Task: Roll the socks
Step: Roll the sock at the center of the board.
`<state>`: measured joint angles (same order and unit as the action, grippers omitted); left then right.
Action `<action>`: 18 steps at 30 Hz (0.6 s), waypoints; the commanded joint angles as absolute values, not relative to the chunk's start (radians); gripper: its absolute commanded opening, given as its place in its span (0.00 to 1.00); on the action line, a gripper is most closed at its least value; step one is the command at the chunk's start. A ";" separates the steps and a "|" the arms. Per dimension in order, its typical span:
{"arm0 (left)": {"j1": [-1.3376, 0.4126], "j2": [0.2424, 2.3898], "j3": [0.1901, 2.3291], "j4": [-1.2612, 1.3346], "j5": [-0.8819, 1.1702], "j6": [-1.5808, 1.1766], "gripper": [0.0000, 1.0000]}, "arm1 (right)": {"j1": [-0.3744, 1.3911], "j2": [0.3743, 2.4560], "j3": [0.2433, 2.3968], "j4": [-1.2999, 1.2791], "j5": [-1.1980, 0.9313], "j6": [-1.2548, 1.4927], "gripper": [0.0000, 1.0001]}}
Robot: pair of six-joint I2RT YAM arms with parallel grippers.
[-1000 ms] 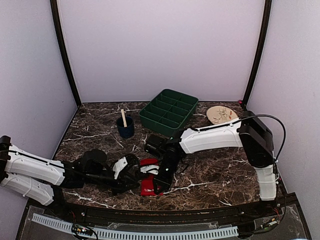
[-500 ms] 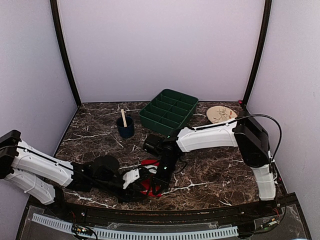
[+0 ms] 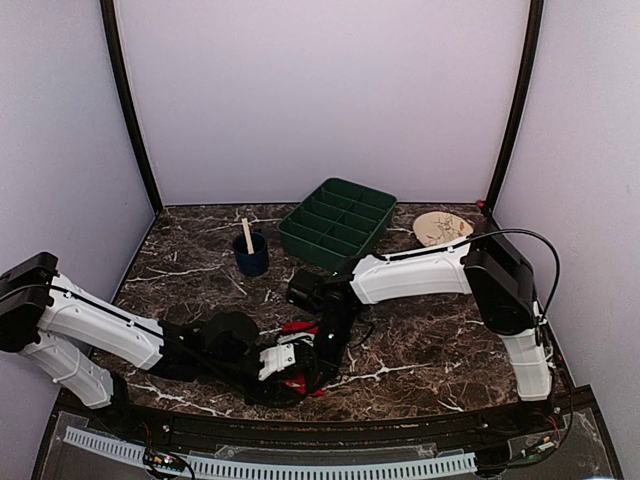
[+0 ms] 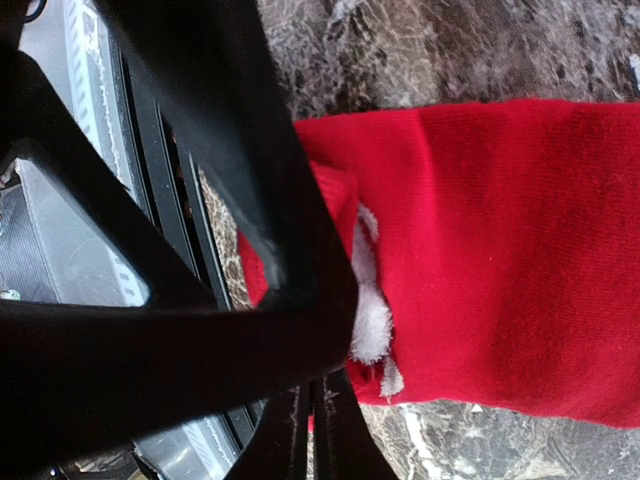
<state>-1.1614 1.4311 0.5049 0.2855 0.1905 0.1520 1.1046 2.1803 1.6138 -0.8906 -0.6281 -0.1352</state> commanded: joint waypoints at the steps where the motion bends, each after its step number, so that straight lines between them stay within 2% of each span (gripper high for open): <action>1: -1.166 1.454 0.541 0.230 0.215 0.198 0.43 | 1.098 2.198 1.652 -0.907 -0.662 -0.151 0.00; 18: -1.166 1.512 0.577 0.137 0.177 0.217 0.38 | 1.098 2.204 1.667 -0.917 -0.683 -0.158 0.00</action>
<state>-1.1652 1.4963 0.5606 0.2020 0.2028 0.2169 1.1011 2.2013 1.6382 -0.9108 -0.6407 -0.1452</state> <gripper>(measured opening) 0.385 0.006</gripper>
